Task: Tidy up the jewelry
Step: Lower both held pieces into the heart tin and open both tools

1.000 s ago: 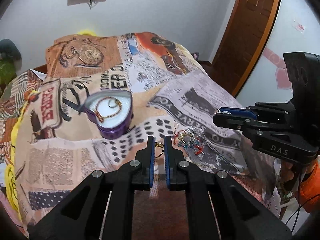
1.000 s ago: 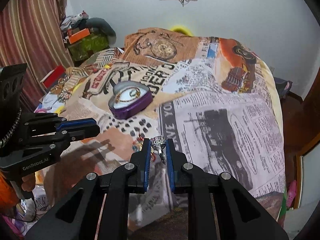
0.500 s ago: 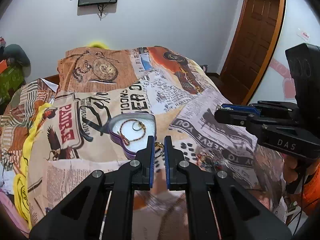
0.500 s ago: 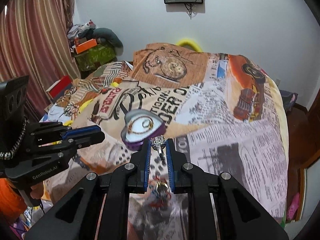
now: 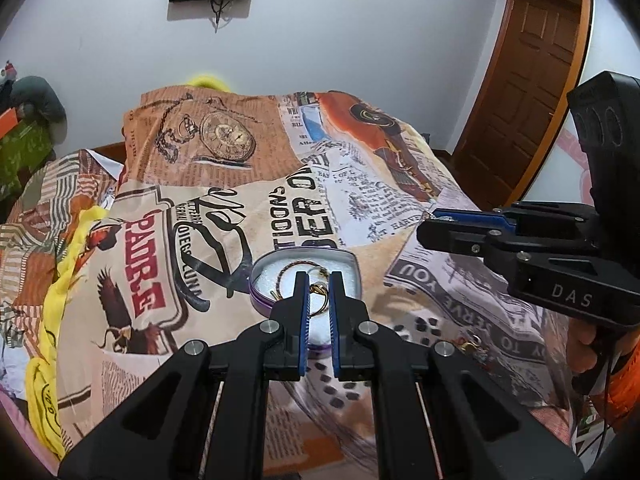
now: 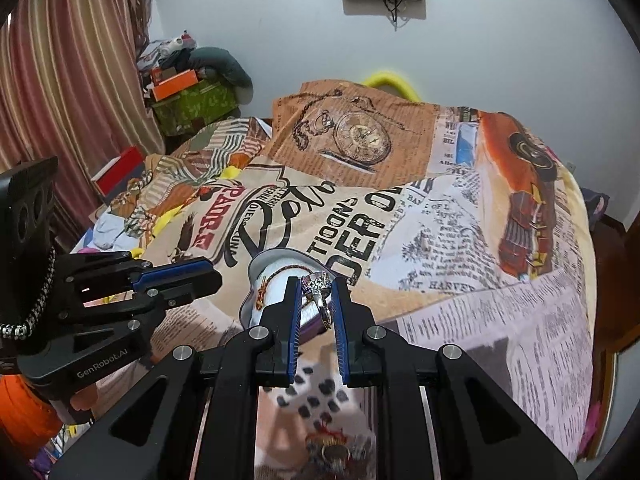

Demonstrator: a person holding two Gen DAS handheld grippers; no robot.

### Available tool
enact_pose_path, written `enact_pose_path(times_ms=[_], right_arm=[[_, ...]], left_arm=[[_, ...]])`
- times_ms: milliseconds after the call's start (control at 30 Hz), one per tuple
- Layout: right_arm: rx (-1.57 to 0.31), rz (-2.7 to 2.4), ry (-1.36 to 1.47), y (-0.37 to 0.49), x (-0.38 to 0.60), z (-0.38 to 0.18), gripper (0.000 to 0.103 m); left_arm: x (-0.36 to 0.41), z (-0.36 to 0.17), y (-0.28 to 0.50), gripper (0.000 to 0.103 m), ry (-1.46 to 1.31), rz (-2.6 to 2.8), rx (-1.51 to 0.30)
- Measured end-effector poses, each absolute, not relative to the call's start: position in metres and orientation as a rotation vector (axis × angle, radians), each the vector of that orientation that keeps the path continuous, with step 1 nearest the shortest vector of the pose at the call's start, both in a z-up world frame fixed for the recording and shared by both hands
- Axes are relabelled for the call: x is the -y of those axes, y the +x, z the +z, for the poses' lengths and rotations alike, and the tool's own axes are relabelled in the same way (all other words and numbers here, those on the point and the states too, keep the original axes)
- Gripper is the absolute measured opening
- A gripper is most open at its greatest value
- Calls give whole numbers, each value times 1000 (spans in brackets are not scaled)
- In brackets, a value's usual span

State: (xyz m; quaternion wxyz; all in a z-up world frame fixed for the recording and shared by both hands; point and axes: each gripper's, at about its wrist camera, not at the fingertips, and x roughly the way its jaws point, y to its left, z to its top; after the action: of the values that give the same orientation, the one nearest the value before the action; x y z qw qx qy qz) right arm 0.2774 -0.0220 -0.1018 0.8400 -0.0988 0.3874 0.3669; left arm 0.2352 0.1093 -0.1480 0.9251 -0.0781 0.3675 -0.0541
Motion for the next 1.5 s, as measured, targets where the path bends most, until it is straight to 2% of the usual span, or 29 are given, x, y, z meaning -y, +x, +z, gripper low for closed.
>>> enact_pose_path(times_ms=[600,967,1033,1200,1333,1400,1500], right_arm=[[-899,806,-370,297,-20,-138,14],[-926,813,-423,298,-33,-153,14],[-926,815,-433,297,-35,-154,14],[-933,819,-456,296,-42,-159,14],[-946,827,-464,296,-46,-163,14],[-955,831,-466,297,-48,-165,14],[-966,835,-463,297,-50,-166,14]], left_arm=[[-128,-185,290,7,-199,-170,-868],[-135,-186,289,7,-199,-154,-881],[-136,-183,285,10,-187,-136,-875],[-140,-177,275,28,-155,-99,-851],[-146,-173,267,29,-139,-71,-840],[-148,-173,263,34,-135,-58,-838],[-151,-174,259,36,-127,-40,-836]])
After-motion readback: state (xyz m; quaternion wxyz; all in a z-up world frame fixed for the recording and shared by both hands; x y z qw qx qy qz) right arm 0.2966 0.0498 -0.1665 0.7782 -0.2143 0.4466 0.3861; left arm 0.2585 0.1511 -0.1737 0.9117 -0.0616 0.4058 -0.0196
